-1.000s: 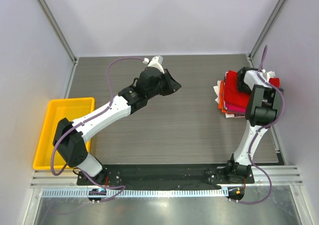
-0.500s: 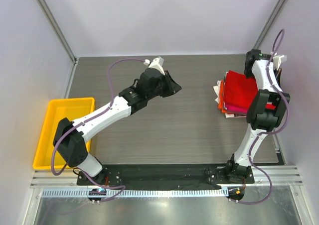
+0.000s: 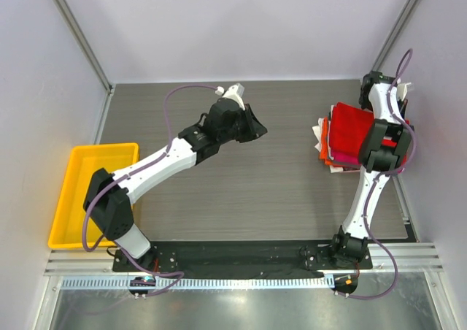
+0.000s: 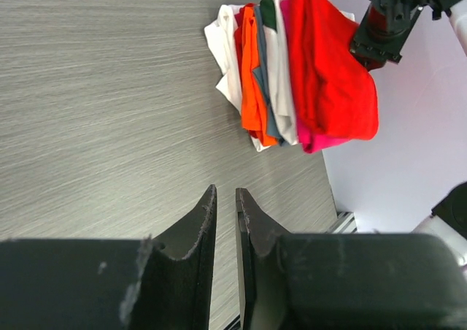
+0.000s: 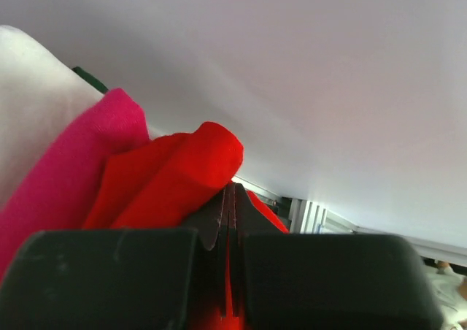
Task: Fold and stack the t-shirts
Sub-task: Reset both grippers
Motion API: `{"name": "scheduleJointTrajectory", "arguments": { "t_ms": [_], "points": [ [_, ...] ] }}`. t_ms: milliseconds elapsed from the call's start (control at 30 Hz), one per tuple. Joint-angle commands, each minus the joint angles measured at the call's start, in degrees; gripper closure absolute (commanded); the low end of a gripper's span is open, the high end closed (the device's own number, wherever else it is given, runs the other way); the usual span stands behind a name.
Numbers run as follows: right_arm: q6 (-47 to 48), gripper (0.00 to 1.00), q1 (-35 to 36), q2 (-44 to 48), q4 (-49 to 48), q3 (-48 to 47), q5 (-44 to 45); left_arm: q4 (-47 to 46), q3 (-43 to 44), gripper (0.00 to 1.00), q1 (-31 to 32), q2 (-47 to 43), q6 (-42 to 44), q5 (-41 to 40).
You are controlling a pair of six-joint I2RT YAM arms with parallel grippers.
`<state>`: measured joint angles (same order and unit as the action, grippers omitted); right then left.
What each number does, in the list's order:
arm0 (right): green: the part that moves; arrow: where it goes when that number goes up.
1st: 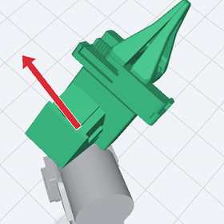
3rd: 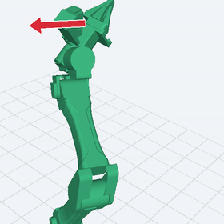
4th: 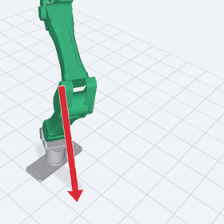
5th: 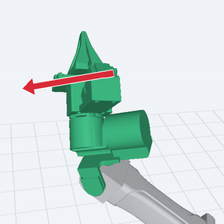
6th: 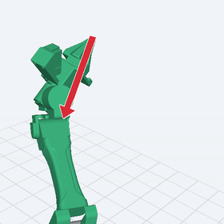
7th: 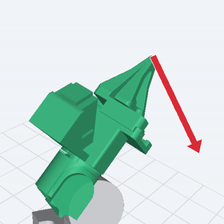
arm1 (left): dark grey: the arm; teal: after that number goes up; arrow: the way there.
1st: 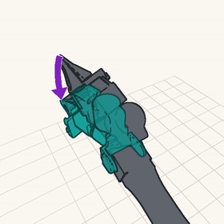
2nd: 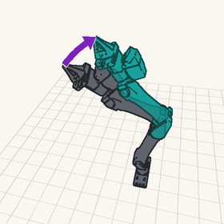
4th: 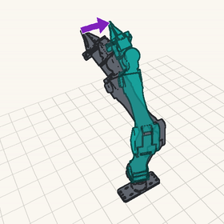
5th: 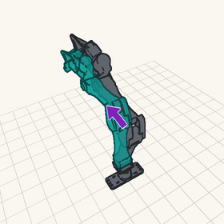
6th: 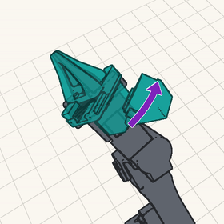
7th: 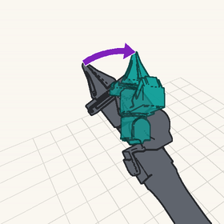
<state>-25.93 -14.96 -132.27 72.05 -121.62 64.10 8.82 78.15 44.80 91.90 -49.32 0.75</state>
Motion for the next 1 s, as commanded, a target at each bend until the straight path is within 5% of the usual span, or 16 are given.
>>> {"name": "scheduleJointTrajectory", "arguments": {
  "t_ms": [0,133,400,633,900,967],
  "points": [
    [1.3,0.99,-0.9,-2.6,-1.1,-4.4,-2.1,2.0,3.3,0.84,-0.8,0.9,2.2,1.7],
    [-0.3,0.99,-0.9,-2.9,1.3,-8.2,0.1,1.8,3.4,0.84,-0.9,0.8,2.0,1.9],
    [0.3,0.99,0.4,11.2,4.6,-11.2,-3.4,6.5,3.6,0.84,-1.6,-3.5,3.9,-0.2],
    [2.1,0.99,5.3,27.8,-2.9,2.6,-26.6,9.4,-0.4,0.83,-2.8,-10.3,4.9,-4.1],
    [2.8,0.99,8.4,50.9,-20.7,28.0,-68.4,14.0,-8.7,0.82,-3.7,-18.1,5.2,-10.9],
    [0.5,0.99,9.0,57.3,-26.5,35.3,-73.0,13.7,-11.3,0.8,-4.1,-21.0,4.2,-12.3]
  ]
}}
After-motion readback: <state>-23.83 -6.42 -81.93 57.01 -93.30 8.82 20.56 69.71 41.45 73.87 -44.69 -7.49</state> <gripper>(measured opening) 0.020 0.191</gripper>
